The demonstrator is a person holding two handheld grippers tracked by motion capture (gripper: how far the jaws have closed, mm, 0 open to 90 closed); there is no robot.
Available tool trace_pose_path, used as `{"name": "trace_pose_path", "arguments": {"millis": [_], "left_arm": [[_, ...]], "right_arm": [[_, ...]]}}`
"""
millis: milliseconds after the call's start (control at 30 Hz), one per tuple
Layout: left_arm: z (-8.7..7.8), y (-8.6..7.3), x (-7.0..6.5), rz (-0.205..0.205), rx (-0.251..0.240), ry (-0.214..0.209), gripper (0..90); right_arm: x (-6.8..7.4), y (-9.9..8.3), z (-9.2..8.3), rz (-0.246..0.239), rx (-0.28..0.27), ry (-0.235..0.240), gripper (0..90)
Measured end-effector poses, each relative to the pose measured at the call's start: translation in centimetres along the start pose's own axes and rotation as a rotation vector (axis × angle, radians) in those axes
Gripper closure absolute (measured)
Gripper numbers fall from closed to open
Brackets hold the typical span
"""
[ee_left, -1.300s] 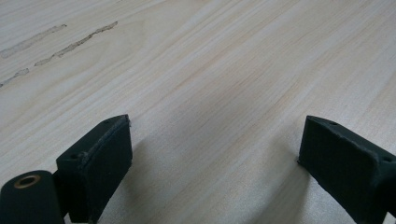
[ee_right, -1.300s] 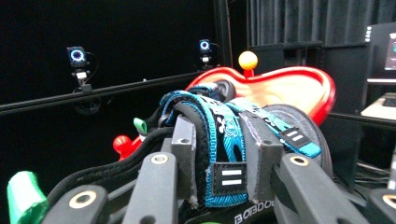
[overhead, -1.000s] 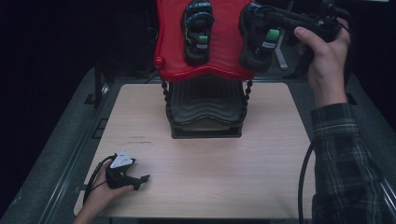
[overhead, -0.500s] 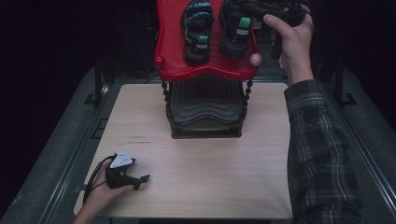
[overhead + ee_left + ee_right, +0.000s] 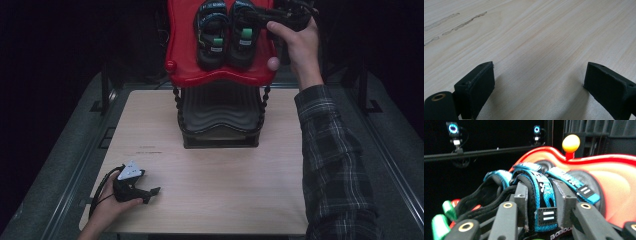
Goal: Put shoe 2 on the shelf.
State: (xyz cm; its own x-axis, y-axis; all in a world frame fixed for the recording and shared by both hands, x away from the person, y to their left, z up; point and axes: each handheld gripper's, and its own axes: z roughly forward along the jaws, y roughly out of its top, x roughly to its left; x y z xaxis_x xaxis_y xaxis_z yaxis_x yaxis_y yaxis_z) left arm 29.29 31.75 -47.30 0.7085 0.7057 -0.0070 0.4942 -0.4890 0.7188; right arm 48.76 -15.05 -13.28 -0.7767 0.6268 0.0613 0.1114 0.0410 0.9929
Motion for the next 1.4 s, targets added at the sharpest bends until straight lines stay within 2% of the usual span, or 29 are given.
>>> {"name": "trace_pose_path", "arguments": {"millis": [67,233,333,700,933,1267,1400], "left_arm": [[0.0,0.0,0.0,0.002,0.003,0.002,8.9],[0.0,0.0,-0.1,0.007,0.007,0.004,8.9],[0.0,0.0,0.0,0.007,0.007,0.004,8.9],[0.0,0.0,-0.1,0.008,0.007,0.005,8.9],[0.0,0.0,0.0,0.009,0.011,0.003,8.9],[0.0,0.0,0.0,0.007,0.009,0.003,8.9],[0.0,0.0,0.0,0.007,0.007,0.005,8.9]], "right_arm": [[0.3,-0.1,-0.2,-0.009,0.032,0.000,58.6],[0.9,-0.3,-1.1,-0.017,0.041,-0.010,51.5],[1.2,-0.3,-2.6,-0.014,0.020,-0.015,49.7],[2.1,-2.6,-8.7,0.002,0.022,-0.066,38.0],[2.4,-6.2,-11.6,0.026,0.044,-0.087,31.3],[2.5,-12.3,-14.0,0.087,0.075,-0.087,30.0],[2.7,-15.0,-14.6,0.098,0.109,-0.094,29.6]]}}
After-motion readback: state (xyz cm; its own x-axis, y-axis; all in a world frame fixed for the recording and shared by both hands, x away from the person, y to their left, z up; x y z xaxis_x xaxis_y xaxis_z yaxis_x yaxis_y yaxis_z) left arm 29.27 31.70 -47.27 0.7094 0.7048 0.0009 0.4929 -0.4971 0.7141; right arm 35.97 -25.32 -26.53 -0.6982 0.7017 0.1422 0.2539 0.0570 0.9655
